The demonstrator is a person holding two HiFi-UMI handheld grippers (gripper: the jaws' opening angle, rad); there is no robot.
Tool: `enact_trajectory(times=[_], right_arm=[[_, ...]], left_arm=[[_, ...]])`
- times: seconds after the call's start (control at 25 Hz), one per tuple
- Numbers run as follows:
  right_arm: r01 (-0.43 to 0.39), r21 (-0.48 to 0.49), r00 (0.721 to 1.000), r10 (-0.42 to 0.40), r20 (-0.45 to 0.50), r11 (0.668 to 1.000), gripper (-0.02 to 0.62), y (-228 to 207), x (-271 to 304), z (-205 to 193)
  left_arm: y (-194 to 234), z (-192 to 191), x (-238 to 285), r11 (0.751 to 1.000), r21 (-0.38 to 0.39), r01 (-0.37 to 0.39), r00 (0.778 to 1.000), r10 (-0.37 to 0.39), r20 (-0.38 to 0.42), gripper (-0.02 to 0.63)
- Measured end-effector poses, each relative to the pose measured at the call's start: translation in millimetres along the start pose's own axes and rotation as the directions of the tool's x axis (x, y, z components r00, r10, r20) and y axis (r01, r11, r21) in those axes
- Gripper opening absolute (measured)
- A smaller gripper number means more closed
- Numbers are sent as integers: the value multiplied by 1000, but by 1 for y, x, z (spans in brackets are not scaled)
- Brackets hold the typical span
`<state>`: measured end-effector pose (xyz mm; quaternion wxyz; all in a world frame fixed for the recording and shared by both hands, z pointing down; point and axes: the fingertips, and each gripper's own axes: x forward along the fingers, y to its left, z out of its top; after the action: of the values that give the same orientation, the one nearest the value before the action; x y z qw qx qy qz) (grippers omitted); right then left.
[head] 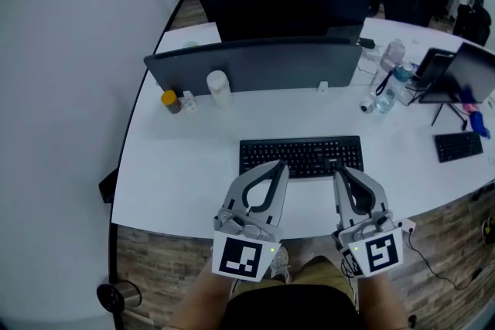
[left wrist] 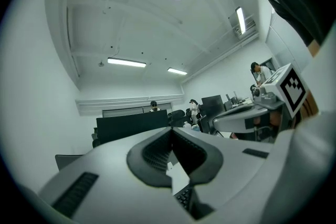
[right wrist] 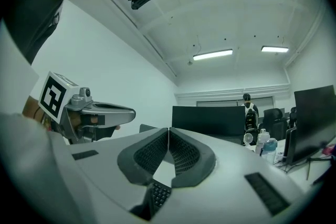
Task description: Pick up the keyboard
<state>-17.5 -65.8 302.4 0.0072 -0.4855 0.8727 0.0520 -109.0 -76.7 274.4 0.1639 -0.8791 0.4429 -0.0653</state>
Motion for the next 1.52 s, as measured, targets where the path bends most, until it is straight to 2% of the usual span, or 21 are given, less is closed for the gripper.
enact_trajectory(times=[0.24, 0.48, 0.68, 0.96, 1.16, 1.24, 1.52], right_arm=[[-1, 1, 1000, 1, -4, 1000, 32, -14, 1, -3], [-1, 0, 1000, 1, 6, 1000, 32, -48, 11, -1], [-54, -20, 998, 54, 27, 998, 33, -57, 18, 13], [-92, -69, 994, 95, 47, 993, 33, -69, 26, 15], [-56, -36, 995, 59, 75, 998, 34, -93, 32, 12], [-71, -37, 995, 73, 68, 997, 34, -99, 34, 8], [-128, 3, 991, 127, 50, 992, 34, -109, 34, -9]], left_arm=[[4, -8, 15, 1000, 10, -17, 1000, 18, -14, 9], [4, -6, 40, 999, 35, -38, 999, 39, -37, 9], [10, 1, 53, 996, 39, -76, 996, 78, -41, 9], [1, -5, 73, 995, 65, -75, 995, 79, -62, 8], [-4, -12, 91, 991, 94, -96, 989, 106, -103, 9], [-5, -13, 96, 988, 105, -115, 987, 125, -103, 9], [-11, -16, 104, 985, 59, -161, 984, 165, -67, 9]])
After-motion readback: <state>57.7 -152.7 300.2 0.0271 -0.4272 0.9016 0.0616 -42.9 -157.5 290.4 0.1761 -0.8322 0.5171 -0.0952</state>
